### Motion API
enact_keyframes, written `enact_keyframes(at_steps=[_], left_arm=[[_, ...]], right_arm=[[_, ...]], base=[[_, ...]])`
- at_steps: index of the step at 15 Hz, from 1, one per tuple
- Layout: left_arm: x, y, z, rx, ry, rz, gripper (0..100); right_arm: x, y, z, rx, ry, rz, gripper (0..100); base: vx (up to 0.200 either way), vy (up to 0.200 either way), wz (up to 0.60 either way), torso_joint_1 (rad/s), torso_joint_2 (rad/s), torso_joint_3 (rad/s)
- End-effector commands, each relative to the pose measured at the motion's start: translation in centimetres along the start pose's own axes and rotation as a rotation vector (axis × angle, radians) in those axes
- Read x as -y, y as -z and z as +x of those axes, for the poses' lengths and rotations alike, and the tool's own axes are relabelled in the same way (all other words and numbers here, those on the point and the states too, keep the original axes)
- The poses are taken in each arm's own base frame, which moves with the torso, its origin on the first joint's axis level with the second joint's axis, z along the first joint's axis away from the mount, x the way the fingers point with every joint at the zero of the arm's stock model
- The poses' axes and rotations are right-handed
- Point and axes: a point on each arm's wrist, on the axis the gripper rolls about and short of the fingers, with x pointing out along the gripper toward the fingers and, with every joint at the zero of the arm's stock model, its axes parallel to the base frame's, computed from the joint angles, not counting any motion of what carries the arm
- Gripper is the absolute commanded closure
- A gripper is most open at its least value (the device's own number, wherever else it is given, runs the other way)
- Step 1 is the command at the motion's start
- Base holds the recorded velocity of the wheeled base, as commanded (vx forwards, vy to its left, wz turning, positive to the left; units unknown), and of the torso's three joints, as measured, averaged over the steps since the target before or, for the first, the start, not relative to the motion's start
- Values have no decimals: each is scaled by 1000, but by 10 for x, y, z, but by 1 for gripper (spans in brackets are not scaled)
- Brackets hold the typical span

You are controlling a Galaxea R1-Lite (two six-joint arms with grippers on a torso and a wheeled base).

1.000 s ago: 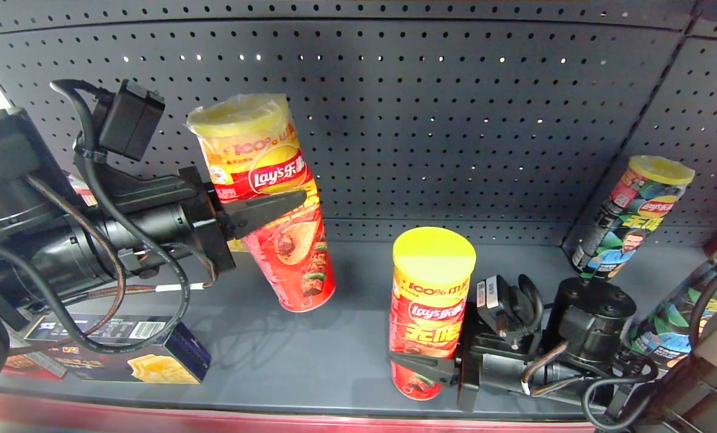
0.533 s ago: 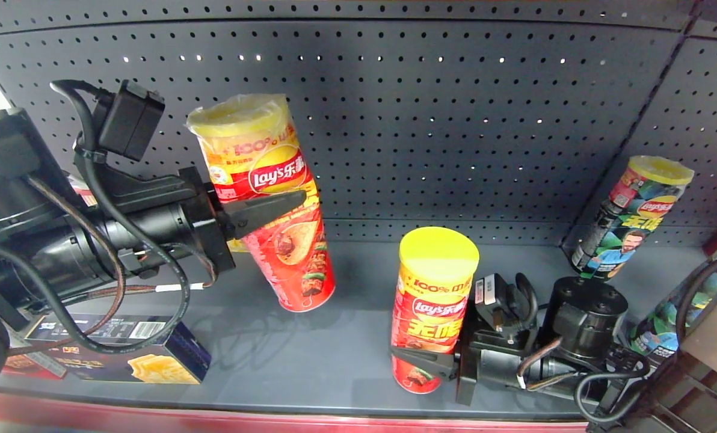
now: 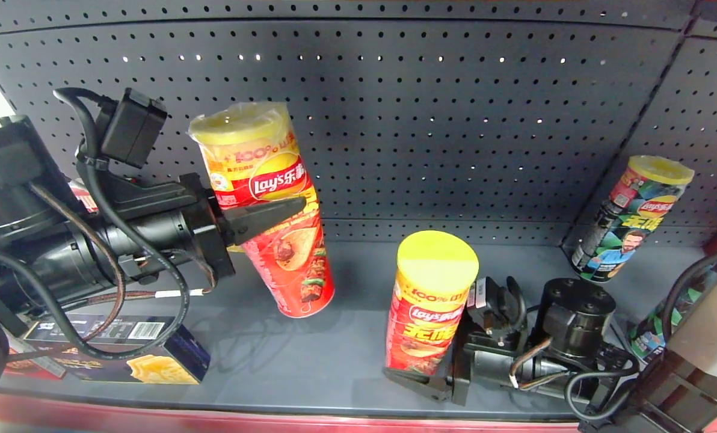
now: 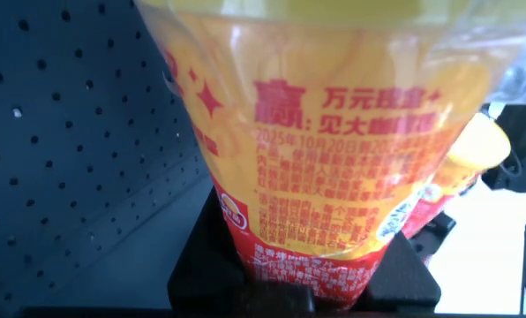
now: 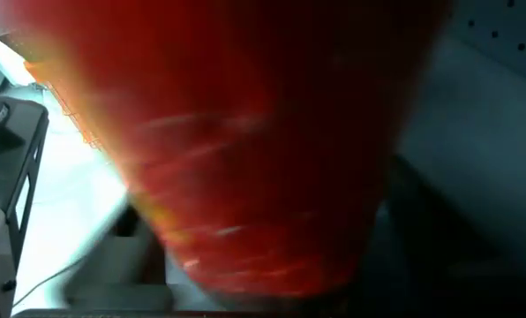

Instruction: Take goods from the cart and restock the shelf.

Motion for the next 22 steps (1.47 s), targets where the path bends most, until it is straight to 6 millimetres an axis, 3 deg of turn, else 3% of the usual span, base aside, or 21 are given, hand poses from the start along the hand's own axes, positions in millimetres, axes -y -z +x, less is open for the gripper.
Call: enact_keyframes(at_steps=[1,6,11,13,17,22], left_arm=[[2,-1,-2,4,0,3,100],[2,-2,-3,6,-3,5,100],[4,0,-6,1,-2,1,100],[5,0,-6,0,-3,-2,100],[6,-1,-7,3,-3,0,100],[6,-3,-8,9,-3,5,100]], right_arm=[[0,-6,-4,14,7,-16,0],[7,-22,-22,48,60,-48,0],[-4,-54,-62,102,121,-99,0],[-15,-63,-77,118,130,-112,0],[-42,-85,-124,167,201,-135,0],[-72,-98,-179,116,514,-101,0]], base=[[0,0,0,0,0,0],[0,0,0,0,0,0],[0,0,0,0,0,0],[0,0,0,0,0,0],[0,0,0,0,0,0],[0,0,0,0,0,0]])
